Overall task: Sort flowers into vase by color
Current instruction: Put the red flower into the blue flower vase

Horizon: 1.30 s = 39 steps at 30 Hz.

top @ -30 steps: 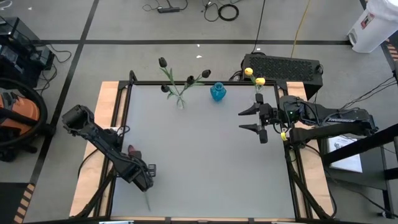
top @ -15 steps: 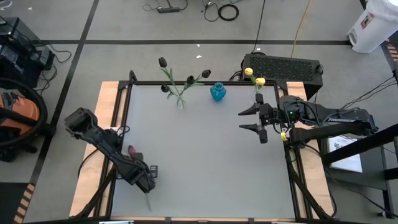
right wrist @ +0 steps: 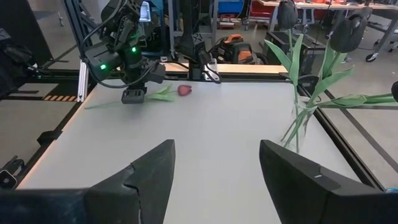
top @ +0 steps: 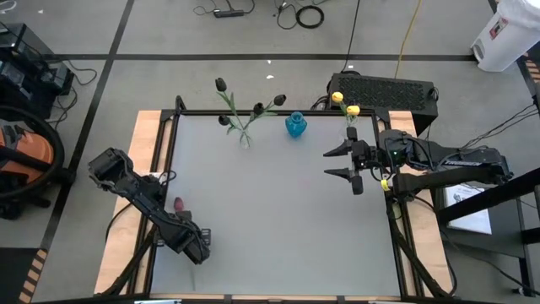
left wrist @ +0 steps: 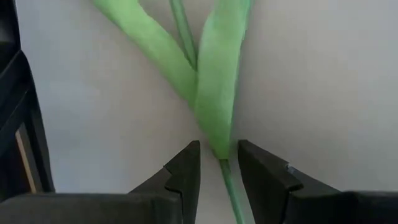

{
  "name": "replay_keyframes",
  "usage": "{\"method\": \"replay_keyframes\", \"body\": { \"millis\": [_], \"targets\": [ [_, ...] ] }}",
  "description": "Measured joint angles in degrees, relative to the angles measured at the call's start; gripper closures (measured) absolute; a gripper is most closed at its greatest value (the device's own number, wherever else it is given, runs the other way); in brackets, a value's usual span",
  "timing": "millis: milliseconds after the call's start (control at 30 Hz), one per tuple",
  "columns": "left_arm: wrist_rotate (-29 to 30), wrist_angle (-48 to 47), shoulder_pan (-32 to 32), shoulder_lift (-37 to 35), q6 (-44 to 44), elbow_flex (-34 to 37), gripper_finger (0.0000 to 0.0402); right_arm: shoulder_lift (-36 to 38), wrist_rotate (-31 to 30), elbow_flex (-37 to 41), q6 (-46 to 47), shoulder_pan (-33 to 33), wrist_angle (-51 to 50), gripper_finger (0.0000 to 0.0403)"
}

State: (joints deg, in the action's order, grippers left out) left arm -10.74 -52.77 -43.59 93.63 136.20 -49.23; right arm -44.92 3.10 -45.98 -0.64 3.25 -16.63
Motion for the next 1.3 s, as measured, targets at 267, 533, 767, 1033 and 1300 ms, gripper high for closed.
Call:
{"method": "replay_keyframes", "body": {
  "millis": [267,533,767,1033,1300],
  "targets": [
    [1.2,0.0,-0.1,0.0,-0.1,0.0,0.0285,0.0,0.0,0.0,0.0,0.0,0.0,0.0177],
    [1.3,-0.1,-0.1,0.0,-0.1,0.0,0.0286,0.0,0.0,0.0,0.0,0.0,0.0,0.0177],
    [2.5,-0.2,-0.1,0.0,-3.1,0.0,0.0311,0.0,0.0,0.0,0.0,0.0,0.0,0.0177],
    [3.9,-0.2,-0.1,0.0,-5.2,0.0,0.0378,0.0,0.0,0.0,0.0,0.0,0.0,0.0177],
    [5.9,-0.7,-0.1,0.0,-8.3,0.0,0.0396,0.0,0.0,0.0,0.0,0.0,0.0,0.0177]
  ]
}}
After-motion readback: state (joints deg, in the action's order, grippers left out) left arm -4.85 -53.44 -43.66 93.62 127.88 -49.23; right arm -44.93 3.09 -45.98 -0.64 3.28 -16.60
